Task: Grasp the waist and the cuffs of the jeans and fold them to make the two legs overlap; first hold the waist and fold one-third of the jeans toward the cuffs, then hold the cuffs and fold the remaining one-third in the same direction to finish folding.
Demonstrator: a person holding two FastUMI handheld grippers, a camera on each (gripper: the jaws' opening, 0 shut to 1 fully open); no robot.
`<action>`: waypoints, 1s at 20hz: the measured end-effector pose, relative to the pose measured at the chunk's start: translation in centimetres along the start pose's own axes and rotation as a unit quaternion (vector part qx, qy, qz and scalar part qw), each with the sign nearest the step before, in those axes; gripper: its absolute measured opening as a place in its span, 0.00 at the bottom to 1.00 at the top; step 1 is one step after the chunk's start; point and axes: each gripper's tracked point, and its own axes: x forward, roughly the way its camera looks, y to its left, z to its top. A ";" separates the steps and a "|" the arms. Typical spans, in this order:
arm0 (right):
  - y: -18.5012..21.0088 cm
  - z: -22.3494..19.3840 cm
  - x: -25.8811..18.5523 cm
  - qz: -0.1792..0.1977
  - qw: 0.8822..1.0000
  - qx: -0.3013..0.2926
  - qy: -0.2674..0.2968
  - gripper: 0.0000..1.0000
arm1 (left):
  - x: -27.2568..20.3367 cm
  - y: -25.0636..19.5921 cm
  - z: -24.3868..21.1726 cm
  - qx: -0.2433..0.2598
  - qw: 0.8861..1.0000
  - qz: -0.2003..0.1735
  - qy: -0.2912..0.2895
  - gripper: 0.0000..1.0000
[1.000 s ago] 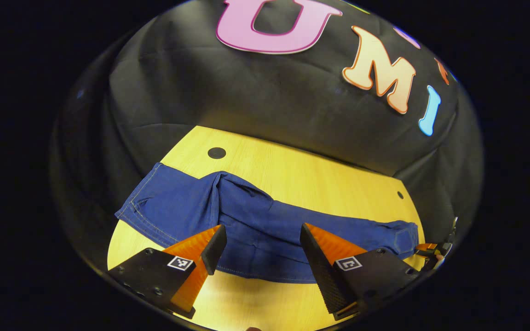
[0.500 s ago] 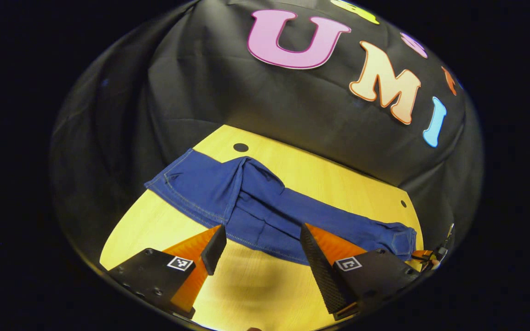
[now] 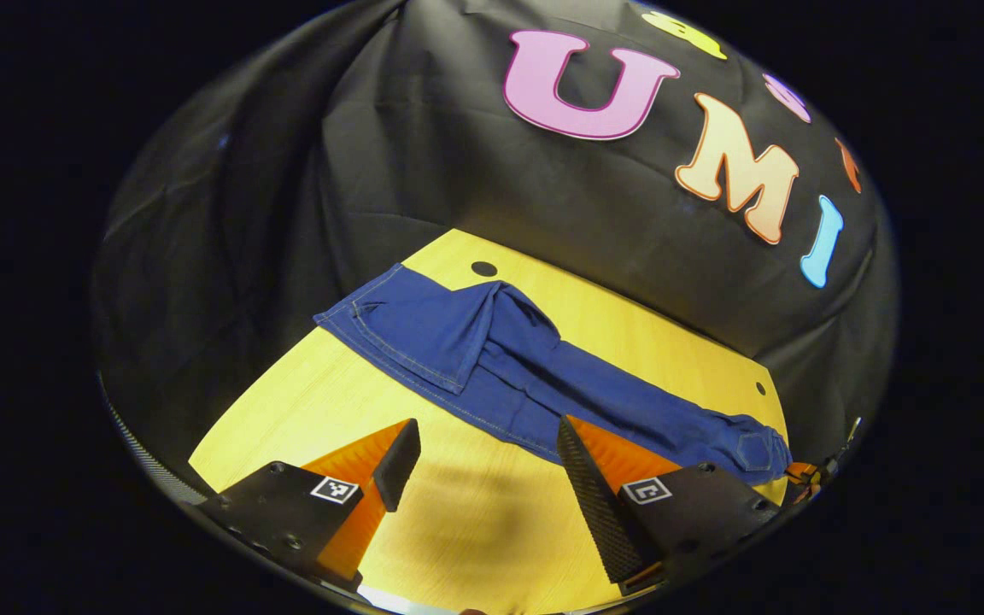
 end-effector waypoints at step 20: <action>24.2 1.6 -13.9 0.063 0.969 -0.190 -0.146 0.03 | 5.4 8.4 2.7 -0.028 0.999 -0.032 0.032 0.96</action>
